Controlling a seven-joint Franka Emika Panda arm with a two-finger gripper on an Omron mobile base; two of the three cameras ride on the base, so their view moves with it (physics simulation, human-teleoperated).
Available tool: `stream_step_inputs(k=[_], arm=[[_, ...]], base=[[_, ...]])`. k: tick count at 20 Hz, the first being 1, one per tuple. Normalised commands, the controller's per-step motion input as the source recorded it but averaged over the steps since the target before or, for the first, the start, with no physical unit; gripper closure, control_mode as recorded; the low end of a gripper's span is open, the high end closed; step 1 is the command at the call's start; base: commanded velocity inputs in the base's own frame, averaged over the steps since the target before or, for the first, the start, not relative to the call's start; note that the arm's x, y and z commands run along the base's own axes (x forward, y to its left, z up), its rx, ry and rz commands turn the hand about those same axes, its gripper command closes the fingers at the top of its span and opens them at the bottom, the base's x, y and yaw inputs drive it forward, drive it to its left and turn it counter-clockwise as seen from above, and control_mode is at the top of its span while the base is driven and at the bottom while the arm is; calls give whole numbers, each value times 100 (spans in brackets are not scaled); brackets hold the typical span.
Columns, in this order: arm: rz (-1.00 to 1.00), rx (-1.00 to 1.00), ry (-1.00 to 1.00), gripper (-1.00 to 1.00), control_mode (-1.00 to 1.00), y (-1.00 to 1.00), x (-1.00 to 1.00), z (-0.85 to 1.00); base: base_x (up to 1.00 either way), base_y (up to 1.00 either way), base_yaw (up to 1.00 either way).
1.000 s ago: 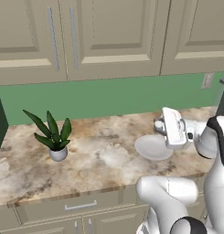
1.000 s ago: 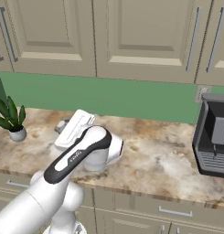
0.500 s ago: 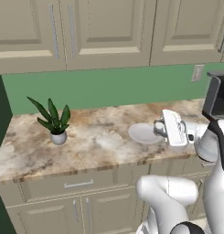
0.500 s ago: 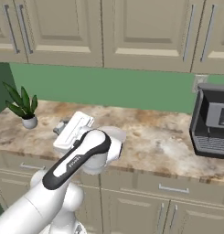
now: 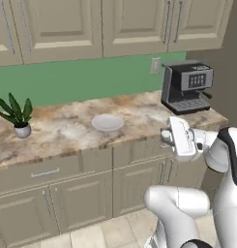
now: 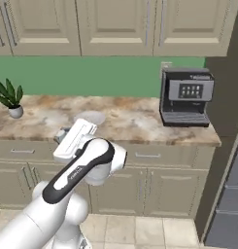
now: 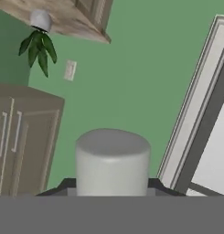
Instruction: Pick up the marshmallow and place it in the cup of hot chocolate on the dining counter.
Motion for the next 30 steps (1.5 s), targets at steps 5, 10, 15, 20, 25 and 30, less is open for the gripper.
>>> stream_step_inputs(k=[5,10,15,20,25,30], arm=[[0,0,0,100,100,0,0,0],[0,0,0,100,100,0,0,0],[0,0,0,100,100,0,0,0],[0,0,0,100,100,0,0,0],[0,0,0,100,100,0,0,0],[0,0,0,100,100,0,0,0]], base=[[-1,-25,-92],[0,0,-100],[0,0,-100],[0,0,-100],[2,9,-98],[28,23,-88]])
